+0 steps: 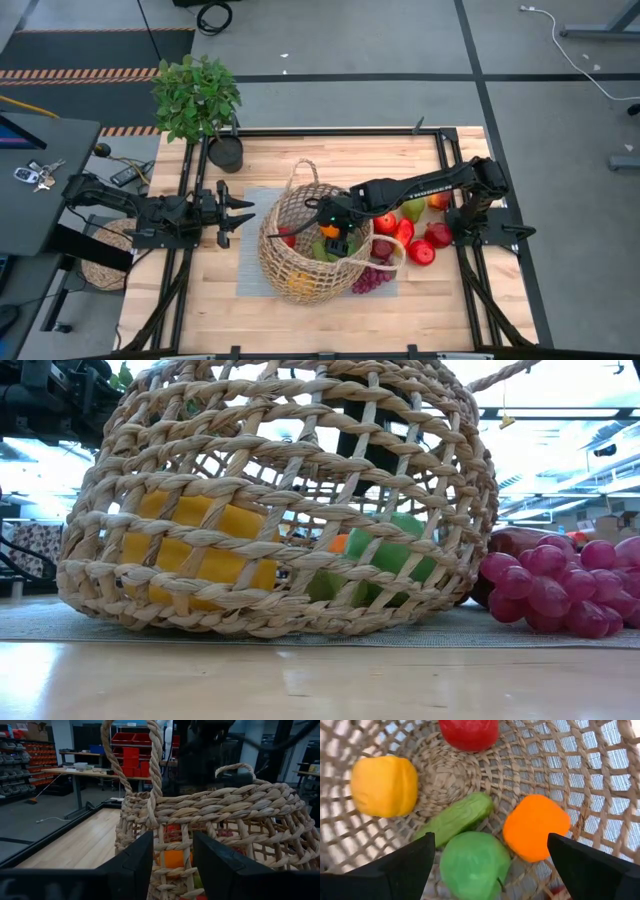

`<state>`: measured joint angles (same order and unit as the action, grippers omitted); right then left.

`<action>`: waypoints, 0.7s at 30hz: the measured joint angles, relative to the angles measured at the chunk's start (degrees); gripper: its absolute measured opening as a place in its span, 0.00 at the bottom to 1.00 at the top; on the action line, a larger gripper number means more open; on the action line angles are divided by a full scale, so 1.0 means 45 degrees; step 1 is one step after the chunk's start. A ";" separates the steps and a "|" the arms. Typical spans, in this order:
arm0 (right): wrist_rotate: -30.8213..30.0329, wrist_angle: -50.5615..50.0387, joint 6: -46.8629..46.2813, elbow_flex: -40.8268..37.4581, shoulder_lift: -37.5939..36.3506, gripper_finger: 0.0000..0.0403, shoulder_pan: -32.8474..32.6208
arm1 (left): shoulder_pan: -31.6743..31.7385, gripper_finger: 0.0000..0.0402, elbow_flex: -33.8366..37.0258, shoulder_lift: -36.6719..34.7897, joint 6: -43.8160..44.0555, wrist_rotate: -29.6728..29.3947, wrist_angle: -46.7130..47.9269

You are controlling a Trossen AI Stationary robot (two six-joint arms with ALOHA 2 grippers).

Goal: Build produce basket
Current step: Put the pear into the basket

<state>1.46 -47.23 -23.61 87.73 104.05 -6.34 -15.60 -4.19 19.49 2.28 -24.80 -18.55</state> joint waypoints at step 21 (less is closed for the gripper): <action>-0.4413 -0.6286 -0.0749 0.5069 -0.1715 0.95 -0.2750 | -0.0002 0.37 0.0000 -0.0005 0.0000 -0.0004 0.0000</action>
<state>-18.40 -75.51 -26.98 110.54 96.33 -18.72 -15.61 -4.19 19.46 2.28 -24.82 -18.55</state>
